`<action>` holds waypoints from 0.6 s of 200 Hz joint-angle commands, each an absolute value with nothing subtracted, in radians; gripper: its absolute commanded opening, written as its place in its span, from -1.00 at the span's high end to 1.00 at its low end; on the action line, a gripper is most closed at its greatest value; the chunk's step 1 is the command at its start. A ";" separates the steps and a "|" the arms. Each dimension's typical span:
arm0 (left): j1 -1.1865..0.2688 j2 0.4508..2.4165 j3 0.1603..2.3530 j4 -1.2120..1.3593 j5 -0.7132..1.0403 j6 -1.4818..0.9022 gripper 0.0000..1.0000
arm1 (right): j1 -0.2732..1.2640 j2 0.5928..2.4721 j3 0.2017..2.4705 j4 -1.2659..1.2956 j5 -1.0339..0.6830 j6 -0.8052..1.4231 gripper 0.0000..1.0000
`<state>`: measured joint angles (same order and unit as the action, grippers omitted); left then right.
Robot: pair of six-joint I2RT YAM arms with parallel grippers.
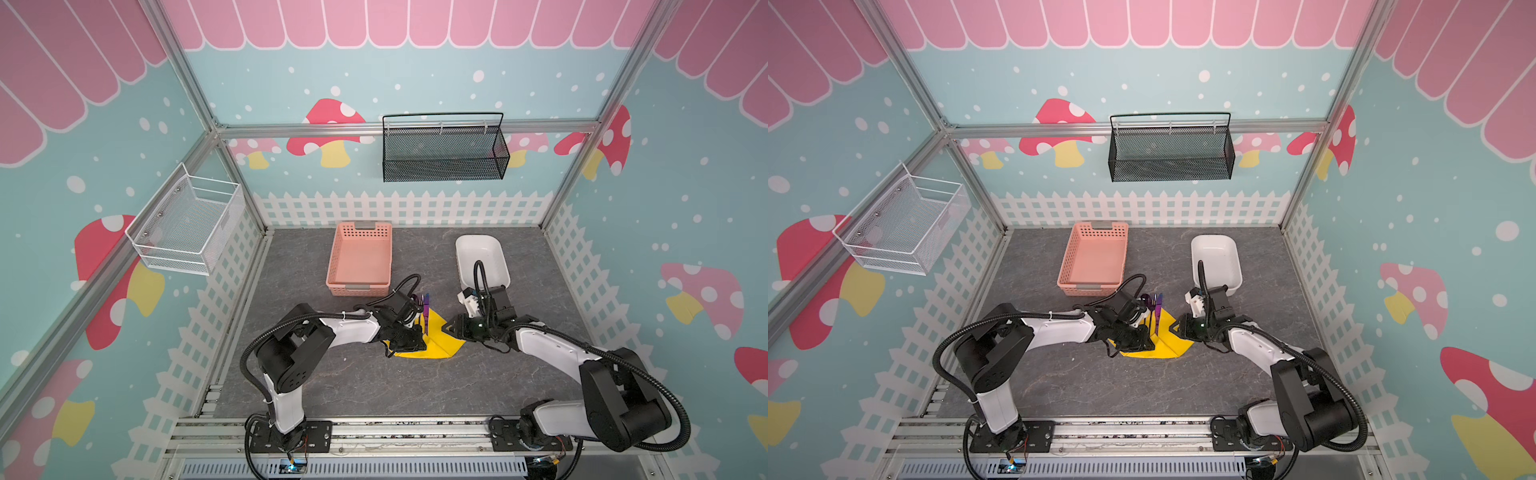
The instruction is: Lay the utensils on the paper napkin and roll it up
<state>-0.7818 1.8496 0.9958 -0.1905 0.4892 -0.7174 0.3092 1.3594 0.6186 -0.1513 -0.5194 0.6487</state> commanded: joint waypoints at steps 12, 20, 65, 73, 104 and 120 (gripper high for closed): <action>-0.779 1.848 1.004 -0.196 0.476 -0.701 0.68 | 0.260 1.376 0.633 -0.325 -0.401 0.562 0.10; -0.779 1.849 1.003 -0.196 0.476 -0.700 0.68 | 0.257 1.377 0.633 -0.338 -0.385 0.559 0.07; -0.779 1.847 1.001 -0.193 0.477 -0.701 0.68 | 0.249 1.376 0.622 -0.342 -0.361 0.554 -0.02; -0.779 1.847 1.000 -0.193 0.477 -0.700 0.68 | 0.249 1.386 0.618 -0.338 -0.366 0.551 -0.03; -0.779 1.845 1.000 -0.192 0.477 -0.702 0.68 | 0.248 1.424 0.591 -0.282 -0.413 0.551 -0.04; -0.779 1.844 1.000 -0.191 0.477 -0.702 0.68 | 0.248 1.439 0.570 -0.225 -0.473 0.559 -0.03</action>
<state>-0.7811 1.8496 0.9958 -0.1902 0.4892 -0.7174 0.2539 1.4075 0.6098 -0.2836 -0.4072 0.5674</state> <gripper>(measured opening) 0.158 0.516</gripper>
